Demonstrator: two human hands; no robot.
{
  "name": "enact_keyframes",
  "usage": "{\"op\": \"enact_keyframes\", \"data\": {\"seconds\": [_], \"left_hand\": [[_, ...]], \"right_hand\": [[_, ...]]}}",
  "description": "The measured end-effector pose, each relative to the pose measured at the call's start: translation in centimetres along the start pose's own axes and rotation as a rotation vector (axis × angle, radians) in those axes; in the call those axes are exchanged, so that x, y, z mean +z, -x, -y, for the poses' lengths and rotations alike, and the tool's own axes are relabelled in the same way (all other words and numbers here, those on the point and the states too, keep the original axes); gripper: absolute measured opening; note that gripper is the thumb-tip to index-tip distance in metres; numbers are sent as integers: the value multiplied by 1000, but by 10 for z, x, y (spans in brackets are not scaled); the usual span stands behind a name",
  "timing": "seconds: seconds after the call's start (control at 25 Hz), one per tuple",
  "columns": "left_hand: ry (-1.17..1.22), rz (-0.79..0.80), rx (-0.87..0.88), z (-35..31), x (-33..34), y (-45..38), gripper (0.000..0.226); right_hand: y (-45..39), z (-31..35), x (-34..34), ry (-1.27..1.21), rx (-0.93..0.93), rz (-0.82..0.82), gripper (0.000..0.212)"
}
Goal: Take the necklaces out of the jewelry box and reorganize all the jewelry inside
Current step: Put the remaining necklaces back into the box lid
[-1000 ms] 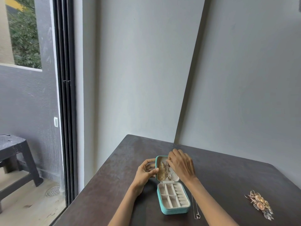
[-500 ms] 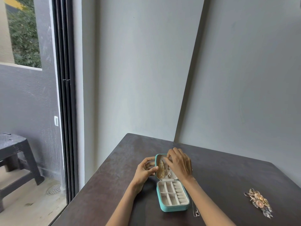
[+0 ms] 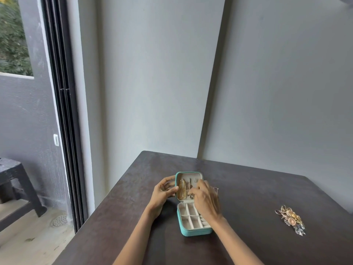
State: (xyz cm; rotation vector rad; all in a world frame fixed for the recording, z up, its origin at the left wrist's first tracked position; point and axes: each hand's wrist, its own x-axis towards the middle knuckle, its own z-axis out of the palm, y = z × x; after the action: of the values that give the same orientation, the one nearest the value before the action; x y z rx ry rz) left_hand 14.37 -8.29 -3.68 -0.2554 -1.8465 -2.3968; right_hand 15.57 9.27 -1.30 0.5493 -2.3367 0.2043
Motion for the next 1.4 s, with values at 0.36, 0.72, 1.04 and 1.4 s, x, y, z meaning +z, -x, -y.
{"op": "enact_keyframes", "data": {"seconds": [0.36, 0.72, 1.04, 1.4], "left_hand": [[-66, -85, -4, 4, 5, 1, 22], [-43, -290, -115, -17, 6, 1, 26], [-277, -247, -6, -46, 12, -3, 23], [-371, 99, 70, -76, 101, -27, 24]], "right_hand": [[14, -23, -9, -319, 659, -22, 26], [8, -57, -20, -81, 805, 488, 18], [7, -62, -21, -111, 825, 493, 16], [-21, -67, -62, -1236, 1038, 338, 18]]}}
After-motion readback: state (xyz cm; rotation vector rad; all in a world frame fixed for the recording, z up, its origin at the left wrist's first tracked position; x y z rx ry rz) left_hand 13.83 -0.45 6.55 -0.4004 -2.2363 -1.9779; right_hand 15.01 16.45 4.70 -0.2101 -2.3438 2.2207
